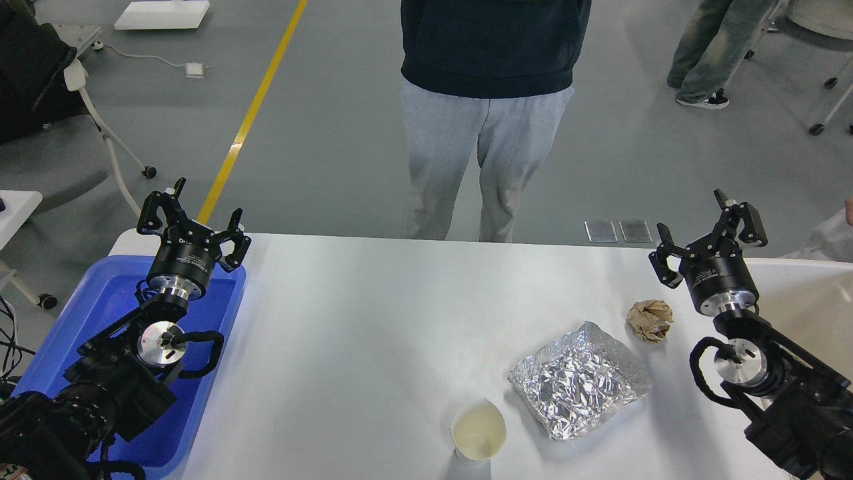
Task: Tidy desktop
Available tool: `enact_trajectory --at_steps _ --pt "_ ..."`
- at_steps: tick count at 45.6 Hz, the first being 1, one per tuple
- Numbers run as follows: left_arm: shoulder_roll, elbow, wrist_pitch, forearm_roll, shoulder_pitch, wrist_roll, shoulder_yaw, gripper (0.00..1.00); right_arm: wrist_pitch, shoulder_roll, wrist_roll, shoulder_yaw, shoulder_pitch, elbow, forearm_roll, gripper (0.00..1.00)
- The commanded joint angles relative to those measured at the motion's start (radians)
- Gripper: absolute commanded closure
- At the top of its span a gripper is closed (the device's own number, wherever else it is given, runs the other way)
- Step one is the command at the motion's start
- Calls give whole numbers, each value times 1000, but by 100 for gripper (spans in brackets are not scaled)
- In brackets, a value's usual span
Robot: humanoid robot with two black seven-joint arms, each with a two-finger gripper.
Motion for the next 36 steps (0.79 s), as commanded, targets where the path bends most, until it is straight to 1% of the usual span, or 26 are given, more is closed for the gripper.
enact_trajectory --at_steps 1,10,24,33,36 --pt "0 0 0 0 -1 0 0 0 1 -20 0 0 2 0 0 0" --pt "0 0 0 0 0 0 0 0 1 -60 0 -7 -15 0 -2 0" --pt "0 0 2 0 -1 0 0 0 1 -59 0 3 -61 48 1 0" --pt "0 0 -2 0 0 0 0 0 -5 -66 -12 3 -53 63 3 0" --pt "0 0 -3 0 0 0 0 0 -5 -81 -26 -11 -51 85 3 0"
